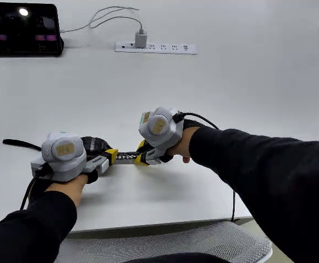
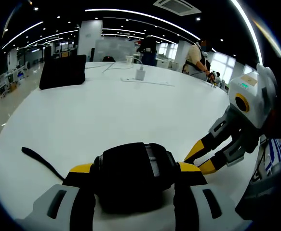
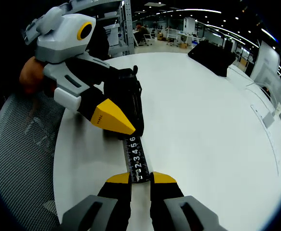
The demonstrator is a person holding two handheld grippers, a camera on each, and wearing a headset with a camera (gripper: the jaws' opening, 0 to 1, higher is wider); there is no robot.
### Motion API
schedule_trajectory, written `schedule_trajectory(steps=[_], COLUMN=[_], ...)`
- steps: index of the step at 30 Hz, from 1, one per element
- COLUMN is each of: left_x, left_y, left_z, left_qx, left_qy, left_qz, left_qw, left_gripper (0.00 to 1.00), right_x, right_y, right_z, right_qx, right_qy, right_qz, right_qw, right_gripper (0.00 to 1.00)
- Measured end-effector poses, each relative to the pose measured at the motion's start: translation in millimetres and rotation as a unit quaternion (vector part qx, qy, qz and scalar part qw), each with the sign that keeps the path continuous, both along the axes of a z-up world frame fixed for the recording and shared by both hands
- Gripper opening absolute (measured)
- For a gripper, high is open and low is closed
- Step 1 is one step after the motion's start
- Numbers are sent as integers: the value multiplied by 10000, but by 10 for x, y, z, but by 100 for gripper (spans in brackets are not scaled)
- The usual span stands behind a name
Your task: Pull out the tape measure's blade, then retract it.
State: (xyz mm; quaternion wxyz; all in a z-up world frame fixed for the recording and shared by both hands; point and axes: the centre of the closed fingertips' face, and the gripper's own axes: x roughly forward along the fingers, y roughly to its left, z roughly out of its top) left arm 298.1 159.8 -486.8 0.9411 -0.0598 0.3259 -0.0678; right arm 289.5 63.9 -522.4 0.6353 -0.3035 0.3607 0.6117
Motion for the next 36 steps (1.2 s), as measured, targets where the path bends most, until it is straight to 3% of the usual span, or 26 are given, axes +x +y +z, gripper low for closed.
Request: schedule_trajectory(steps=[30, 36], left_x=[13, 17], left_y=[2, 8], left_z=[-16, -18], left_qx=[-23, -23], left_qy=[15, 7], left_qz=[-21, -25], left_qw=[10000, 10000], left_gripper=[61, 61], right_x=[-16, -19], right_y=[200, 249], right_z=[1, 10], right_qx=[128, 311], right_qy=[-39, 7], right_qz=[19, -2], right_qw=[9999, 9995], right_gripper=[11, 11])
